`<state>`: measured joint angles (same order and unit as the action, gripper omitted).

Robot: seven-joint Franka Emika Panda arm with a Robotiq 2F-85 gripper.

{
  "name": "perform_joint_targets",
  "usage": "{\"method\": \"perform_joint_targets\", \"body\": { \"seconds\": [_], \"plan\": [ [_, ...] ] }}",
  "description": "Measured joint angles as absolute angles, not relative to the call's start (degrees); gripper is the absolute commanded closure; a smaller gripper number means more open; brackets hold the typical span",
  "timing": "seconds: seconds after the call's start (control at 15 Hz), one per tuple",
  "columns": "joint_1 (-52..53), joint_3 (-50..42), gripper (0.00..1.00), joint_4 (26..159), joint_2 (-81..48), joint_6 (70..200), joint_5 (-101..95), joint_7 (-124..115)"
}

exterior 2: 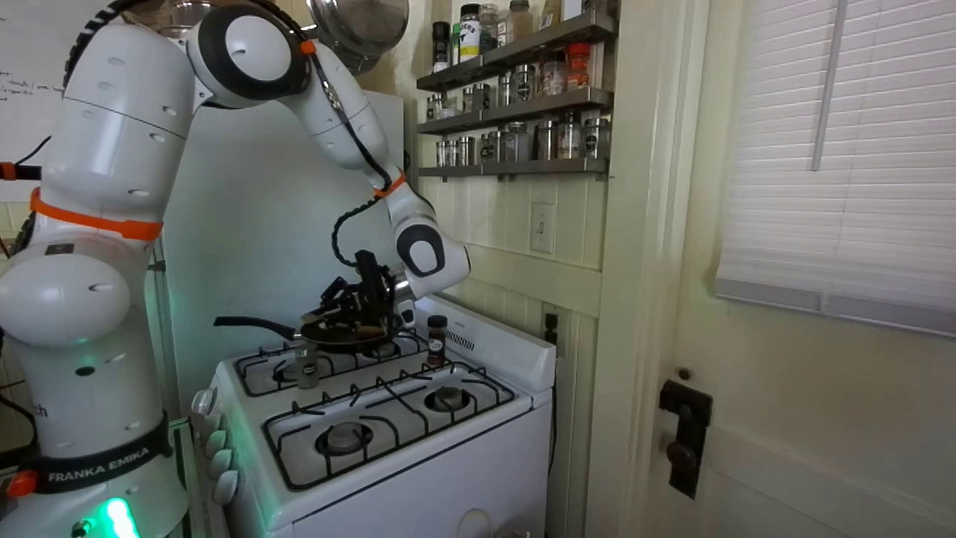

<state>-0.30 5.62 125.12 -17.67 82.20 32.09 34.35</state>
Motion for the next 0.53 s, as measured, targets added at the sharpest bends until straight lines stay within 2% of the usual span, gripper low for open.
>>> {"method": "perform_joint_targets", "body": {
  "seconds": [0.53],
  "plan": [
    [-3.2,3.5,0.95,126.4,-19.4,76.0,33.6,37.4]
  ]
}}
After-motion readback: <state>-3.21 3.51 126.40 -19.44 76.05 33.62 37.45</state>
